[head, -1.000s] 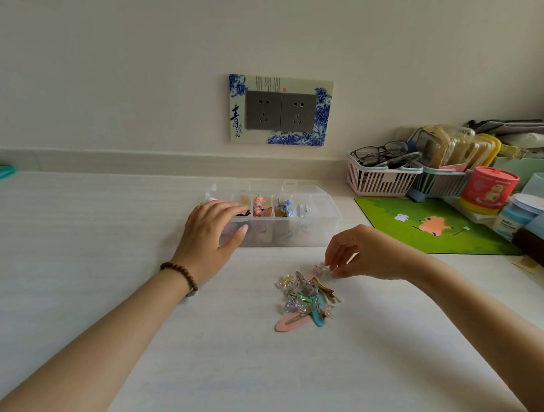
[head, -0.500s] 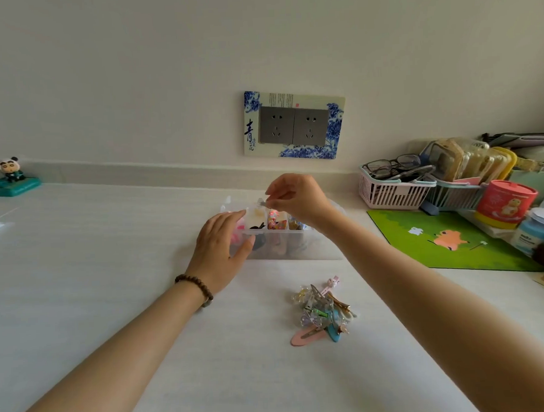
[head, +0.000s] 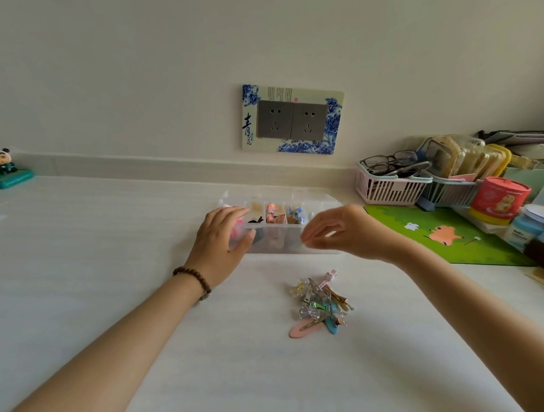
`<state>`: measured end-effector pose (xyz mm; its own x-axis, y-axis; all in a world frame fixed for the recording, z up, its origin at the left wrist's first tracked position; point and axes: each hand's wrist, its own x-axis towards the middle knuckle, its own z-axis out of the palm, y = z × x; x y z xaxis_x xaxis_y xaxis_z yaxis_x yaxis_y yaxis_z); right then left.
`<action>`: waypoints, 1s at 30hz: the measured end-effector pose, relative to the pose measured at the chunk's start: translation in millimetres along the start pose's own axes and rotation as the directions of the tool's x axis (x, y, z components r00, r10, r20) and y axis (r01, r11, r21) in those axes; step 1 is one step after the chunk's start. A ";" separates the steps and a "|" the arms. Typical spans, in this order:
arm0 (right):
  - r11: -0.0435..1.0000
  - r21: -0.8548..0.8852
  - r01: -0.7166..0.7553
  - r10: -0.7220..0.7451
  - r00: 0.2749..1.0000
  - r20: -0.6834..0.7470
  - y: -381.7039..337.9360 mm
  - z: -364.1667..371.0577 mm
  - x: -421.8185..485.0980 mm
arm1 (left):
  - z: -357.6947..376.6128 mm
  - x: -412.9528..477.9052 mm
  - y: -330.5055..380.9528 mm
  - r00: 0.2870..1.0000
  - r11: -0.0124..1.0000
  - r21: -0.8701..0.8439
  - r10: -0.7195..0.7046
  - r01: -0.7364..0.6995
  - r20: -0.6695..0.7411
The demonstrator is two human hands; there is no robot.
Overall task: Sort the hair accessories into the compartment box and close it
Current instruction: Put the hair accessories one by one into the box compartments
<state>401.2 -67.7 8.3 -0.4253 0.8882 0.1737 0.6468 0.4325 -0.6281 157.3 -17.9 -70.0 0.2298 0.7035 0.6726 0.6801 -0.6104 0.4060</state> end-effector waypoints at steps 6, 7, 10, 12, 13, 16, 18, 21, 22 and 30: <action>0.973 -0.217 -0.084 0.113 0.986 0.126 30.5 -3.0 -27.2 | 0.2 0.0 0.8 1.000 1.000 0.017 0.006 -0.006 -0.009; 0.971 -0.218 -0.096 0.128 0.982 0.137 33.7 -2.6 -29.4 | 0.3 0.0 0.8 1.000 1.000 0.020 0.005 -0.005 -0.009; 0.971 -0.212 -0.111 0.139 0.983 0.121 41.2 2.0 -32.6 | 0.0 0.3 0.6 1.000 1.000 0.029 0.009 -0.009 -0.010; 0.972 -0.202 -0.118 0.139 0.986 0.090 44.1 4.5 -33.6 | -0.1 0.1 0.2 1.000 0.999 0.032 0.009 -0.009 -0.006; 0.974 -0.195 -0.117 0.135 0.987 0.082 45.0 5.0 -34.1 | -0.2 0.1 0.3 1.000 0.999 0.031 0.008 -0.008 -0.003; 0.987 -0.117 -0.106 0.114 0.992 0.057 45.9 5.5 -34.6 | 0.1 0.1 0.4 1.000 0.999 0.034 0.010 -0.010 -0.007; 0.993 -0.039 -0.110 0.111 0.994 0.026 45.6 5.6 -34.3 | 0.4 0.2 0.5 1.000 0.999 0.035 0.009 -0.009 -0.006; 0.984 0.137 -0.116 0.131 0.986 -0.105 41.1 3.2 -30.1 | 0.8 0.1 0.6 1.000 0.999 0.039 0.007 -0.007 0.000; 0.967 0.228 -0.112 0.154 0.973 -0.173 39.1 0.0 -27.1 | 0.7 0.1 0.7 1.000 0.999 0.040 0.005 -0.005 0.003; 0.945 0.316 -0.085 0.223 0.873 -0.433 32.0 -30.8 27.4 | 0.0 0.2 1.6 1.000 0.999 0.041 -0.007 0.007 0.019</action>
<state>429.8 -24.8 16.3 0.0467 0.9393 0.3398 0.4468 0.2846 -0.8482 158.4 -18.8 -69.2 0.2380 0.7147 0.6576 0.7093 -0.5905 0.3850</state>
